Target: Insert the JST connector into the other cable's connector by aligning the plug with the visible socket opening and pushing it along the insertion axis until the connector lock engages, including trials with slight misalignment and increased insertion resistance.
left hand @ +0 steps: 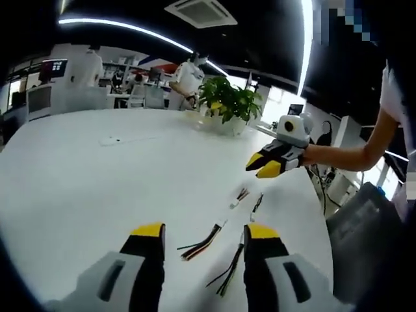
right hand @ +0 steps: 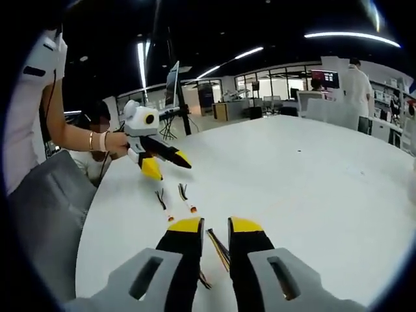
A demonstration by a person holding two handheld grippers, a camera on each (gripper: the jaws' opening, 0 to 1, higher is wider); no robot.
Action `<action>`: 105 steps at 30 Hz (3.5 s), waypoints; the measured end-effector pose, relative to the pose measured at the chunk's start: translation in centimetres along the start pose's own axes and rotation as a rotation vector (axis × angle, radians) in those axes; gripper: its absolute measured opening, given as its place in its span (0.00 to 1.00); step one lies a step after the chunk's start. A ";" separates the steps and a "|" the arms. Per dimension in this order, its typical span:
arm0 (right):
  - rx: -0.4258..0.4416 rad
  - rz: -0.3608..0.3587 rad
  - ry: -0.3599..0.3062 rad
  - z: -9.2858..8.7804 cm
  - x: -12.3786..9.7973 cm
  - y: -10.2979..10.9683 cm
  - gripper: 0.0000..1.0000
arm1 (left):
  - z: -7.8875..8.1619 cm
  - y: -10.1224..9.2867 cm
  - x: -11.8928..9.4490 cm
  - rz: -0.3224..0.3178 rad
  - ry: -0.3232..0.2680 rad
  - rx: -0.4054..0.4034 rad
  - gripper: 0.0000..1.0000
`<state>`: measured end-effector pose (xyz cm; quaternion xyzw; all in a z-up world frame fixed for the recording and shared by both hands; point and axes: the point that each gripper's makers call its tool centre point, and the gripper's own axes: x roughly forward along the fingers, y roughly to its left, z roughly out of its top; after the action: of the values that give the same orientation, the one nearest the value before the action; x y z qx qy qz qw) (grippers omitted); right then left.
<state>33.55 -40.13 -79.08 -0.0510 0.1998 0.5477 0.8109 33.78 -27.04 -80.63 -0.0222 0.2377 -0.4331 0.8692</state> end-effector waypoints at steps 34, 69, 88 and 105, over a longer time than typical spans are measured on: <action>-0.144 0.090 0.064 -2.4 3.0 1.0 0.13 | -0.9 -1.7 3.7 -0.106 -0.013 0.147 0.25; -0.052 0.113 -0.003 -4.0 4.4 -0.2 0.10 | -1.8 -1.9 5.2 -0.153 -0.055 0.146 0.11; -0.048 0.071 -0.016 -4.1 4.1 -0.5 0.05 | -2.2 -2.1 5.2 -0.163 -0.088 0.199 0.05; -0.059 0.093 -0.052 -3.6 5.0 0.1 0.04 | -2.1 -2.0 5.4 -0.189 -0.091 0.228 0.00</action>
<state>34.12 -36.87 -84.30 -0.0515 0.1647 0.5914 0.7877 34.16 -32.11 -84.14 0.0349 0.1441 -0.5358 0.8312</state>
